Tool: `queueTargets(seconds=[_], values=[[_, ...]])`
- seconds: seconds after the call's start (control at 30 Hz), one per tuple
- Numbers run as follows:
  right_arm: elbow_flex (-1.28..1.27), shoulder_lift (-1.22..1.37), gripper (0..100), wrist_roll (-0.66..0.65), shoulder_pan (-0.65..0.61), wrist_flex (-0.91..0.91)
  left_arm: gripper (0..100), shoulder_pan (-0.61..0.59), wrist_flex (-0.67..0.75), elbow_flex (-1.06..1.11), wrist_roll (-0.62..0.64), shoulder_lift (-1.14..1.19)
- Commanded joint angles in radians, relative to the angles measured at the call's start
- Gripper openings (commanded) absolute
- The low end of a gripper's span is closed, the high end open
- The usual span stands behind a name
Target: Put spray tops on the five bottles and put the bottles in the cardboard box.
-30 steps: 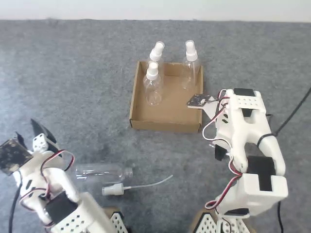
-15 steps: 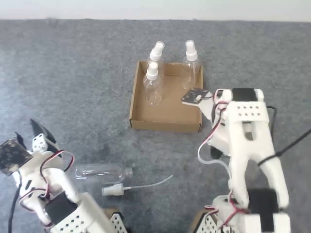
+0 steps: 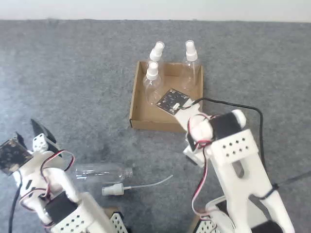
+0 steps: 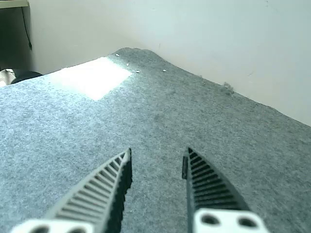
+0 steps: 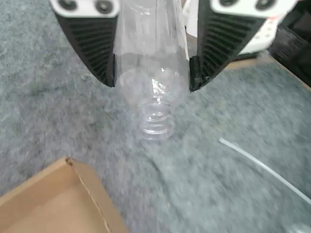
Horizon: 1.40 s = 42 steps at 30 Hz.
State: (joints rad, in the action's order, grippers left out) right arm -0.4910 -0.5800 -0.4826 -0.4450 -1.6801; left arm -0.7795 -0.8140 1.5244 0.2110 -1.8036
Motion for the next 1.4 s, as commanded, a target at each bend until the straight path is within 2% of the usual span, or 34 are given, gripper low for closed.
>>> queueTargets(seconds=[0.0,0.3,0.47,0.97,1.1,1.37], values=[[0.015,-0.087,6.5,0.12,-0.091,-0.001,16,0.0,0.028,-0.007,-0.008,-0.018],[0.009,-0.166,6.5,0.44,-0.163,0.102,16,0.0,0.028,-0.007,-0.008,-0.018],[0.009,-0.171,6.5,0.534,-0.163,0.143,16,0.0,0.028,-0.007,-0.008,-0.018],[0.009,-0.173,6.3,0.549,-0.166,0.13,16,0.0,0.028,-0.007,-0.008,-0.018],[0.009,-0.173,0.7,0.543,-0.166,0.134,16,0.0,0.028,-0.007,-0.008,-0.018],[0.009,-0.182,0.7,0.543,-0.166,0.127,16,0.0,0.028,-0.007,-0.008,-0.018]])
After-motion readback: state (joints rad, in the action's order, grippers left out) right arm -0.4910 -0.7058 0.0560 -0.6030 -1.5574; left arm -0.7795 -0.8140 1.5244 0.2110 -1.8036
